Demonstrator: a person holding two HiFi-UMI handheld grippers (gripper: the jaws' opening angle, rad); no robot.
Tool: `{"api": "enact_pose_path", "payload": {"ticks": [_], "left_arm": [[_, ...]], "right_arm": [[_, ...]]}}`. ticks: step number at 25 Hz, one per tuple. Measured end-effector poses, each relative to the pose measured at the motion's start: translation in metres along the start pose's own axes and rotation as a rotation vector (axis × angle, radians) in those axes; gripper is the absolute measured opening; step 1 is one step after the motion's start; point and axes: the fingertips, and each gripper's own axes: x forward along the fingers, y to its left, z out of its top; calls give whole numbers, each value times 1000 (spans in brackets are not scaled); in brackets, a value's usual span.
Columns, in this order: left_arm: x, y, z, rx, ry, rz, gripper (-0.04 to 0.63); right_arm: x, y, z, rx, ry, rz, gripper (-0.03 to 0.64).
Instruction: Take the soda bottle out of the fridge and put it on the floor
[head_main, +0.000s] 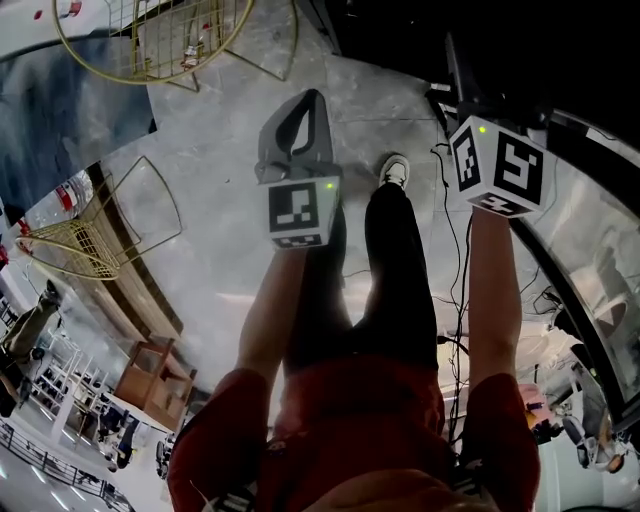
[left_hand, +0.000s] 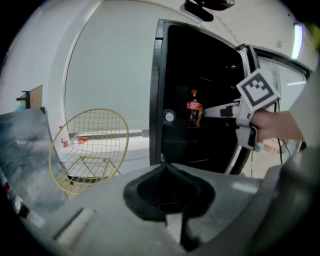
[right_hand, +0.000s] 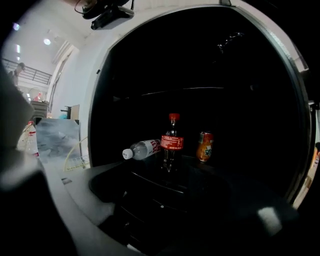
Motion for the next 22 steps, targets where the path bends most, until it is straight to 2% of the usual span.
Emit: {"api": "enact_pose_path", "payload": {"ticks": [6, 10, 19, 22], "left_arm": [[9, -7, -1, 8, 12, -17, 0], [16, -10, -7, 26, 66, -17, 0], [23, -18, -3, 2, 83, -40, 0], [20, -18, -7, -19, 96, -36, 0]], "right_arm": [[34, -11, 19, 24, -22, -7, 341], [57, -17, 27, 29, -24, -12, 341], [91, -28, 47, 47, -55, -42, 342], [102, -27, 49, 7, -50, -45, 342]]}}
